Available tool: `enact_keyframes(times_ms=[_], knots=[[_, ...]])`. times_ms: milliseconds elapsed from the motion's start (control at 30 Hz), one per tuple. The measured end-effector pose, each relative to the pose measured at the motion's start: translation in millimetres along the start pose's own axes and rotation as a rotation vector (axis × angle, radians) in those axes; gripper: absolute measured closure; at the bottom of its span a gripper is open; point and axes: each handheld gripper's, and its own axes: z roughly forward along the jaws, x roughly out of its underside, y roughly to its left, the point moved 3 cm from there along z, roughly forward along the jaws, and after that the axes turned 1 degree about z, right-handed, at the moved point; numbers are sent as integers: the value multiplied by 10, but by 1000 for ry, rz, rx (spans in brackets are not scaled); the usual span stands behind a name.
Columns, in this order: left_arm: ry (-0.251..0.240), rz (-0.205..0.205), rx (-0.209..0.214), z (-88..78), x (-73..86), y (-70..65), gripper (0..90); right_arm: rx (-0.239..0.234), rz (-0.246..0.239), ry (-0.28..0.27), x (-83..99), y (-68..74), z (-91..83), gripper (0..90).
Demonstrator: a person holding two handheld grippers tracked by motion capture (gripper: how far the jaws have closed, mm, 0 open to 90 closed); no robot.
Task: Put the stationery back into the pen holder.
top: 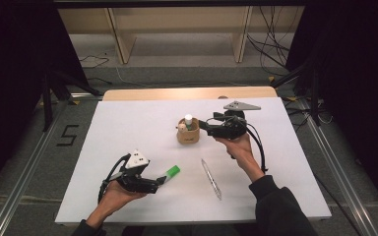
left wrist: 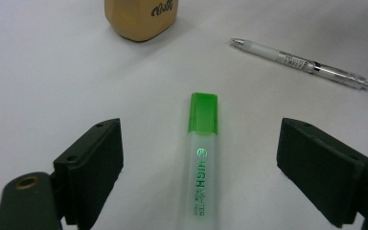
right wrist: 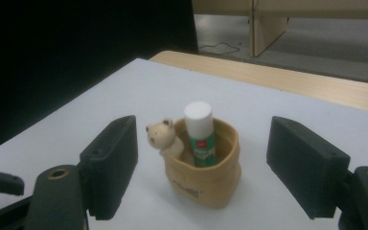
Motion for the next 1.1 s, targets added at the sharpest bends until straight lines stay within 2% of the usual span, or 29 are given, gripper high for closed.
enact_keyframes(times_ms=[267,467,633,900,1100], knots=[[66,-5,3,32,2,0,156,-5,-26,2,174,37,-209,260],[123,22,-14,58,-14,-17,156,-5,-37,11,317,65,-312,242],[178,31,-19,89,-14,-27,157,-16,-40,19,437,103,-369,232],[246,37,-21,119,-26,-21,159,-27,-42,24,518,162,-445,217],[285,38,-23,141,-34,-7,162,-37,-52,35,595,221,-485,206]])
